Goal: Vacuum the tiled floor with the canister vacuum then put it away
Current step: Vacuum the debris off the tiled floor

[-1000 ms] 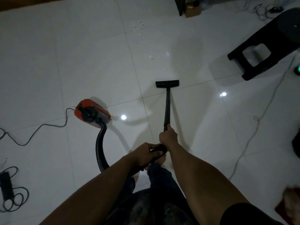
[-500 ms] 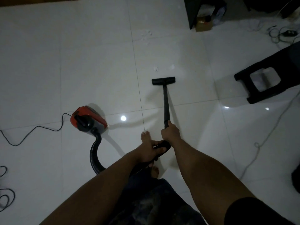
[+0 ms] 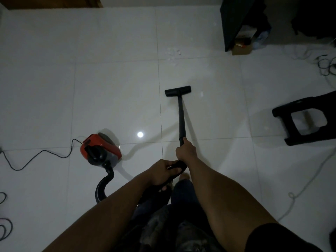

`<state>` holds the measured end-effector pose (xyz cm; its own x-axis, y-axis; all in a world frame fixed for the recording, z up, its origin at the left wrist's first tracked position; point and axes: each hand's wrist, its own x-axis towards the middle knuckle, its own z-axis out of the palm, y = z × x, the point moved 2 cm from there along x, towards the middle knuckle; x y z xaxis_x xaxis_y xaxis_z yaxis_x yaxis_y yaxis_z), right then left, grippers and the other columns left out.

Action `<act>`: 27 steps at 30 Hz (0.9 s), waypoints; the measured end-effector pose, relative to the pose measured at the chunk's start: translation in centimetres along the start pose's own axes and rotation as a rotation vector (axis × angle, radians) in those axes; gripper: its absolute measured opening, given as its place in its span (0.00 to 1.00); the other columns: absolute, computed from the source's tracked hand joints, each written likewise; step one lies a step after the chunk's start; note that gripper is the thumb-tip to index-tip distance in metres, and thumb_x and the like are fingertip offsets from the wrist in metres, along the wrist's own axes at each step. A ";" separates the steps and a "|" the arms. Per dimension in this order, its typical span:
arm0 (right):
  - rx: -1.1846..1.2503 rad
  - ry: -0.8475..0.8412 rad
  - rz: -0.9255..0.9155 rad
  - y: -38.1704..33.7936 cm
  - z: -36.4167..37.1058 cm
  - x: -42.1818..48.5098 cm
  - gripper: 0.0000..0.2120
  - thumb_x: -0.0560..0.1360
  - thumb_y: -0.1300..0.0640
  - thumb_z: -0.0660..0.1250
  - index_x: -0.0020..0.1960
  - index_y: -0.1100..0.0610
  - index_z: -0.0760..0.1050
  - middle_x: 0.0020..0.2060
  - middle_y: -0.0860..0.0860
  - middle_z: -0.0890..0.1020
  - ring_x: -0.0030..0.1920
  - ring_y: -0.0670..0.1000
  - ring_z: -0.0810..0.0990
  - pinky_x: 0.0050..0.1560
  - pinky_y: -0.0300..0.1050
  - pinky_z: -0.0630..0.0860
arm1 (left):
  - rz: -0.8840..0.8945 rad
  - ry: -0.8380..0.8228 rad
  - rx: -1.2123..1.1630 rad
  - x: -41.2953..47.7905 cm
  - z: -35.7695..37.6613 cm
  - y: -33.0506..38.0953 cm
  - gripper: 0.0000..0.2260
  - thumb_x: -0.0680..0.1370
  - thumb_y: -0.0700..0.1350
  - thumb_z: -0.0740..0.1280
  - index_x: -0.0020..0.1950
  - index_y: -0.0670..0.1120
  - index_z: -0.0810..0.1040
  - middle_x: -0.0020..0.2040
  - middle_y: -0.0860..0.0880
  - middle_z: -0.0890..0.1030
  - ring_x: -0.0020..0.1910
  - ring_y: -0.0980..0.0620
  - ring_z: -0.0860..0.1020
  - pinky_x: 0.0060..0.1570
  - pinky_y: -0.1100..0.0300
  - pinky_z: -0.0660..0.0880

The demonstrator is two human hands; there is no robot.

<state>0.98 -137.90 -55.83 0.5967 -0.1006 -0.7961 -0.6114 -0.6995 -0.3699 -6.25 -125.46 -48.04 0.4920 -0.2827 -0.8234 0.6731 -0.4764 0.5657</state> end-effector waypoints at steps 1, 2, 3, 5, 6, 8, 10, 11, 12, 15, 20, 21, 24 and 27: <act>0.006 -0.005 0.007 -1.0 -0.4 0.8 0.33 0.79 0.62 0.59 0.82 0.51 0.53 0.70 0.57 0.73 0.62 0.57 0.77 0.50 0.43 0.74 | -0.003 0.006 -0.010 0.2 -0.8 0.8 0.21 0.82 0.54 0.63 0.75 0.51 0.70 0.46 0.33 0.83 0.28 0.47 0.78 0.35 0.51 0.80; 0.004 -0.006 0.010 -1.9 -0.8 1.3 0.33 0.79 0.62 0.59 0.82 0.51 0.53 0.70 0.56 0.73 0.62 0.57 0.77 0.49 0.43 0.73 | 0.001 0.015 -0.013 0.4 -1.5 1.6 0.21 0.82 0.54 0.63 0.75 0.50 0.70 0.44 0.33 0.82 0.28 0.48 0.78 0.33 0.54 0.80; -0.006 -0.004 0.006 -3.0 -1.2 2.2 0.33 0.79 0.61 0.59 0.82 0.50 0.53 0.70 0.56 0.73 0.62 0.57 0.77 0.50 0.44 0.74 | 0.012 0.032 -0.016 0.7 -2.4 2.5 0.21 0.83 0.53 0.63 0.75 0.49 0.70 0.41 0.37 0.82 0.27 0.52 0.78 0.29 0.61 0.78; -0.047 0.005 -0.007 -5.0 -2.2 3.4 0.34 0.78 0.60 0.60 0.81 0.49 0.54 0.69 0.56 0.74 0.62 0.57 0.77 0.58 0.48 0.76 | 0.032 0.068 -0.039 1.5 -3.8 4.2 0.19 0.83 0.50 0.63 0.74 0.48 0.71 0.37 0.49 0.80 0.22 0.62 0.75 0.24 0.70 0.71; -0.066 0.005 -0.014 -5.9 -2.6 4.3 0.34 0.78 0.59 0.60 0.81 0.49 0.54 0.68 0.56 0.75 0.62 0.58 0.77 0.61 0.51 0.76 | 0.036 0.078 -0.056 2.0 -4.5 5.0 0.19 0.84 0.49 0.63 0.74 0.47 0.71 0.37 0.51 0.78 0.21 0.63 0.74 0.23 0.72 0.69; -0.071 -0.005 -0.018 -7.5 -3.5 6.1 0.34 0.77 0.59 0.60 0.81 0.49 0.54 0.67 0.56 0.75 0.61 0.58 0.77 0.62 0.54 0.76 | 0.033 0.089 -0.063 3.5 -6.0 6.5 0.20 0.84 0.49 0.63 0.75 0.47 0.70 0.37 0.52 0.78 0.21 0.64 0.74 0.23 0.72 0.69; -0.060 -0.012 -0.021 -9.0 -4.3 7.7 0.34 0.77 0.58 0.60 0.81 0.47 0.54 0.66 0.56 0.76 0.60 0.58 0.78 0.61 0.55 0.77 | 0.028 0.104 -0.059 4.7 -7.3 7.8 0.21 0.83 0.49 0.63 0.76 0.48 0.68 0.38 0.52 0.78 0.21 0.64 0.74 0.23 0.72 0.69; -0.049 -0.015 -0.019 -9.9 -4.9 8.8 0.34 0.77 0.57 0.60 0.81 0.46 0.54 0.66 0.55 0.76 0.59 0.58 0.78 0.60 0.55 0.77 | 0.016 0.113 -0.064 5.5 -8.2 8.7 0.22 0.83 0.49 0.63 0.77 0.49 0.67 0.38 0.53 0.78 0.21 0.64 0.74 0.23 0.73 0.69; -0.034 -0.018 -0.013 -10.8 -5.5 9.7 0.34 0.77 0.57 0.60 0.81 0.45 0.54 0.65 0.55 0.76 0.58 0.58 0.78 0.60 0.55 0.78 | 0.008 0.118 -0.064 6.2 -8.8 9.5 0.22 0.83 0.49 0.63 0.77 0.49 0.66 0.38 0.53 0.78 0.21 0.64 0.75 0.23 0.73 0.69; -0.008 -0.058 -0.008 -13.3 -7.5 12.0 0.34 0.78 0.60 0.60 0.81 0.48 0.53 0.66 0.56 0.75 0.59 0.57 0.78 0.55 0.49 0.78 | -0.005 0.124 -0.056 7.9 -11.0 12.3 0.22 0.83 0.50 0.63 0.77 0.48 0.67 0.38 0.52 0.78 0.21 0.64 0.75 0.23 0.73 0.69; 0.025 -0.087 -0.016 -17.4 -10.7 15.7 0.34 0.79 0.62 0.60 0.82 0.49 0.52 0.68 0.57 0.74 0.59 0.57 0.78 0.46 0.44 0.74 | -0.048 0.163 -0.093 11.2 -14.0 15.6 0.23 0.83 0.54 0.63 0.77 0.52 0.66 0.40 0.45 0.81 0.25 0.52 0.78 0.24 0.63 0.75; 0.037 -0.088 -0.012 -18.2 -11.1 16.3 0.35 0.79 0.62 0.60 0.82 0.49 0.52 0.68 0.57 0.74 0.60 0.57 0.78 0.47 0.45 0.74 | -0.049 0.169 -0.099 11.7 -14.7 16.0 0.23 0.82 0.55 0.63 0.77 0.52 0.66 0.41 0.44 0.82 0.27 0.48 0.79 0.27 0.59 0.78; 0.051 -0.089 0.002 -20.2 -11.9 17.8 0.35 0.79 0.62 0.60 0.82 0.48 0.52 0.67 0.57 0.74 0.59 0.57 0.78 0.51 0.47 0.78 | -0.043 0.193 -0.083 12.6 -16.4 17.7 0.23 0.82 0.54 0.63 0.77 0.51 0.67 0.39 0.45 0.82 0.28 0.51 0.80 0.29 0.60 0.80; 0.051 -0.095 0.006 -22.4 -12.4 19.0 0.35 0.79 0.61 0.60 0.82 0.48 0.51 0.67 0.57 0.74 0.59 0.58 0.78 0.54 0.50 0.79 | -0.052 0.200 -0.113 13.3 -18.3 18.9 0.24 0.83 0.53 0.63 0.77 0.49 0.66 0.35 0.48 0.79 0.24 0.55 0.77 0.29 0.60 0.77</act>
<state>32.53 -132.92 -56.73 0.5426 -0.0353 -0.8392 -0.6419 -0.6619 -0.3871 23.14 -122.97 -47.52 0.5468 -0.0842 -0.8330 0.7527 -0.3863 0.5331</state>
